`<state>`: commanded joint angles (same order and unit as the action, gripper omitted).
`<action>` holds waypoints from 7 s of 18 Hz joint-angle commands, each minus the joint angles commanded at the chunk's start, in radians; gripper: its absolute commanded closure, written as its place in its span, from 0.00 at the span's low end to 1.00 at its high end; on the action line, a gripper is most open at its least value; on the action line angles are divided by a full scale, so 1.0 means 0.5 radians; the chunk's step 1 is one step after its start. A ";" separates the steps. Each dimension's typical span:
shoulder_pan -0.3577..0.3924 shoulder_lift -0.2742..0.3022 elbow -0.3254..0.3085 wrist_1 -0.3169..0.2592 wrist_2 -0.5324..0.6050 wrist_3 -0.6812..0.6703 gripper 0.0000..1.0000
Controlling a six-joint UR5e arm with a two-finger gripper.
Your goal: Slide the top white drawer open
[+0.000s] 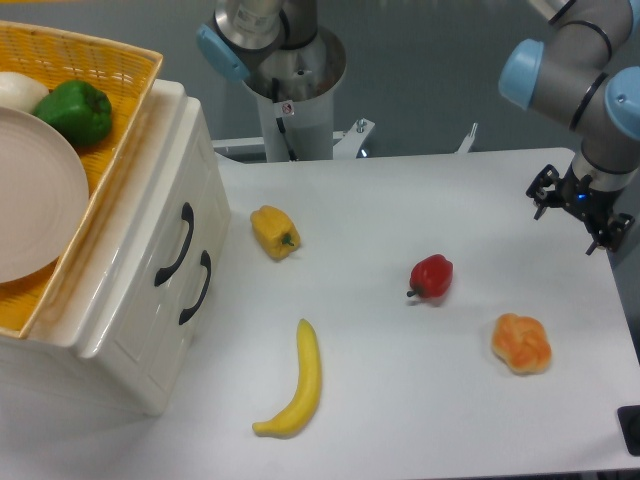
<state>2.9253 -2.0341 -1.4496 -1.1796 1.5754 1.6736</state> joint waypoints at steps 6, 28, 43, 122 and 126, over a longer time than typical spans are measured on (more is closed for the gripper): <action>-0.012 0.000 0.000 0.000 0.000 -0.049 0.00; -0.460 0.211 -0.040 -0.239 -0.003 -1.355 0.00; -0.948 0.476 -0.098 -0.561 -0.298 -2.043 0.00; -1.322 0.387 -0.190 -0.525 -0.543 -2.390 0.00; -1.310 0.368 -0.147 -0.528 -0.543 -2.390 0.00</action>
<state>2.2703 -1.8500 -1.5233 -1.4435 1.3039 0.4786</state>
